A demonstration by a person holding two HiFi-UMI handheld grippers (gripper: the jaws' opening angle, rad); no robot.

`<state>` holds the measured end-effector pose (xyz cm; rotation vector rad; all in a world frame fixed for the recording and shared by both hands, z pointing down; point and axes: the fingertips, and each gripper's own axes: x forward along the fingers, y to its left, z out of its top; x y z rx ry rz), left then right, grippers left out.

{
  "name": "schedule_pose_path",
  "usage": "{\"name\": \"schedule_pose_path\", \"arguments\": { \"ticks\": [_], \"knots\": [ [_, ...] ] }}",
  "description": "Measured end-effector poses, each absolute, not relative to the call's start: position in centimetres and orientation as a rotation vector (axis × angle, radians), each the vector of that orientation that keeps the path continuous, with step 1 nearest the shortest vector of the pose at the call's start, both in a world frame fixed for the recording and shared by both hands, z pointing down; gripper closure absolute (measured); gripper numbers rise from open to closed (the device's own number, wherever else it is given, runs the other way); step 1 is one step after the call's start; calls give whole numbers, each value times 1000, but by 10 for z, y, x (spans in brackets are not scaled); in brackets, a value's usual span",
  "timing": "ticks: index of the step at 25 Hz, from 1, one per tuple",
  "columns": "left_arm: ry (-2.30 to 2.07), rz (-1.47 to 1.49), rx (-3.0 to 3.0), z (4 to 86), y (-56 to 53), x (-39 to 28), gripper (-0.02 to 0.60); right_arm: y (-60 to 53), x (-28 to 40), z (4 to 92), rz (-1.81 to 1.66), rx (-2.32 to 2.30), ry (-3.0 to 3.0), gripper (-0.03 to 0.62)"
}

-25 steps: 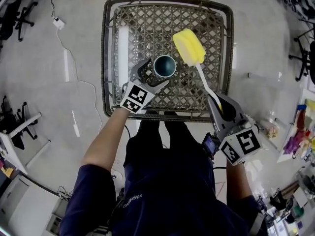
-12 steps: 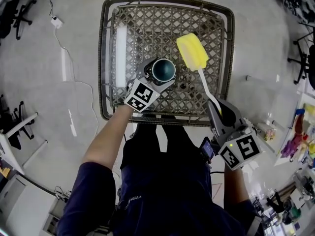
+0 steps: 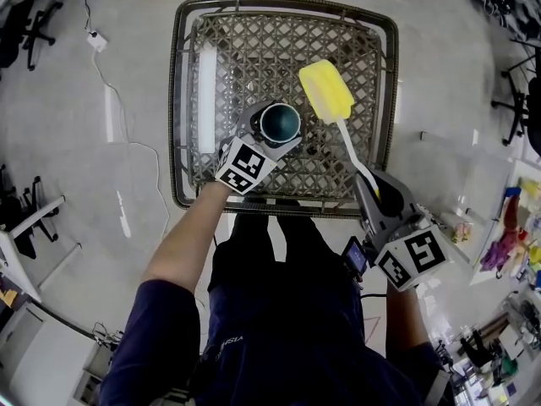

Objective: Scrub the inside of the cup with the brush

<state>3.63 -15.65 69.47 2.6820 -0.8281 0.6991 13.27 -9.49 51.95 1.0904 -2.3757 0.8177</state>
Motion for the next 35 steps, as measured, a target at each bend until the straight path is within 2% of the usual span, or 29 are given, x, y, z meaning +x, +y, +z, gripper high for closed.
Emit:
{"name": "schedule_pose_path", "arguments": {
  "ticks": [6, 21, 27, 35],
  "knots": [
    [-869, 705, 2726, 657, -163, 24, 192, -99, 127, 495, 705, 1019, -2404, 565],
    [-951, 775, 2944, 510, -183, 0, 192, -86, 104, 382, 48, 690, -2322, 565],
    [-998, 923, 3021, 468, -179, -10, 192, -81, 105, 362, -290, 596, -2024, 565],
    [-1105, 1262, 3001, 452, -174, -32, 192, -79, 80, 343, -629, 482, -1715, 565]
  ]
}}
